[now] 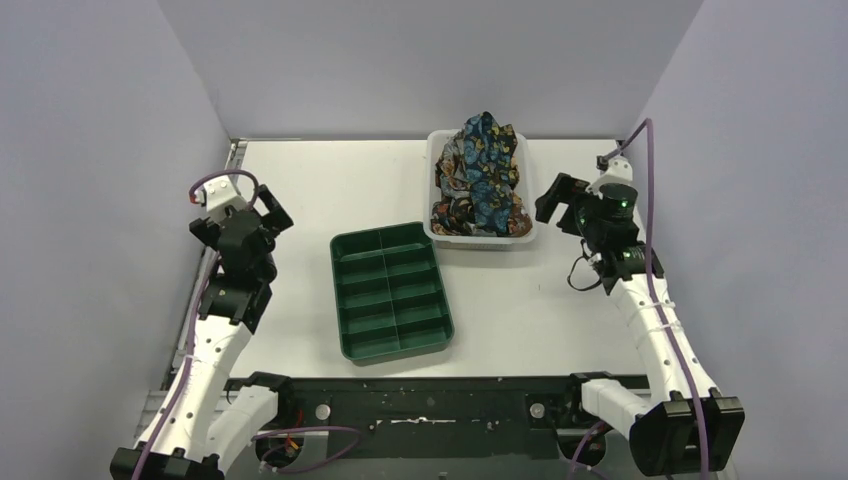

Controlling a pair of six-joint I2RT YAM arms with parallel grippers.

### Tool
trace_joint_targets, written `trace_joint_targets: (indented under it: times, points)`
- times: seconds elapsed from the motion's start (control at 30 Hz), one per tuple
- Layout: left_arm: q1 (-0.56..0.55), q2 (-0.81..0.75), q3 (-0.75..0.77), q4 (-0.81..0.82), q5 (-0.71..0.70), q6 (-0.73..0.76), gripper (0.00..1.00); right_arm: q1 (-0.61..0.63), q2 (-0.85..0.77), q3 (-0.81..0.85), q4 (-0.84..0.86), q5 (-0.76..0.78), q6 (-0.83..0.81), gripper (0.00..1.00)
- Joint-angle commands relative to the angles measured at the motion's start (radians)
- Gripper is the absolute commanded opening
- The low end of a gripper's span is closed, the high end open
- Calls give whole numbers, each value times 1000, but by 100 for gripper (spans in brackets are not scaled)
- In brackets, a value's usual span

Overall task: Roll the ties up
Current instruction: Move the storage box to the center of the board.

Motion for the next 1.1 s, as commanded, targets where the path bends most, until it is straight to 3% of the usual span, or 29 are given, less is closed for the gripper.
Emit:
trace_joint_targets:
  times: [0.0,0.1,0.3,0.47,0.6,0.8,0.9,1.07]
  points:
    - [5,-12,2,-82,-67,-95,97,56,10,17,-41,-200,-52,100]
    - [6,-11,43,-165,-98,-169,97,125,9,9,-65,-204,-69,100]
    - [9,-27,90,-295,250,-186,97,258,9,-19,-115,-243,-73,100]
    - [17,-45,114,-554,305,-296,97,547,-7,-77,-150,-145,-10,100]
    - [17,-94,98,-662,397,-359,97,764,12,-148,-138,-75,65,100]
    - [17,-185,-34,-664,545,-482,97,1010,156,-205,-58,27,161,100]
    - [16,-193,-74,-645,559,-503,97,1092,241,-170,-14,115,180,100]
    - [16,-185,-36,-672,449,-487,97,1103,397,-98,159,142,204,100]
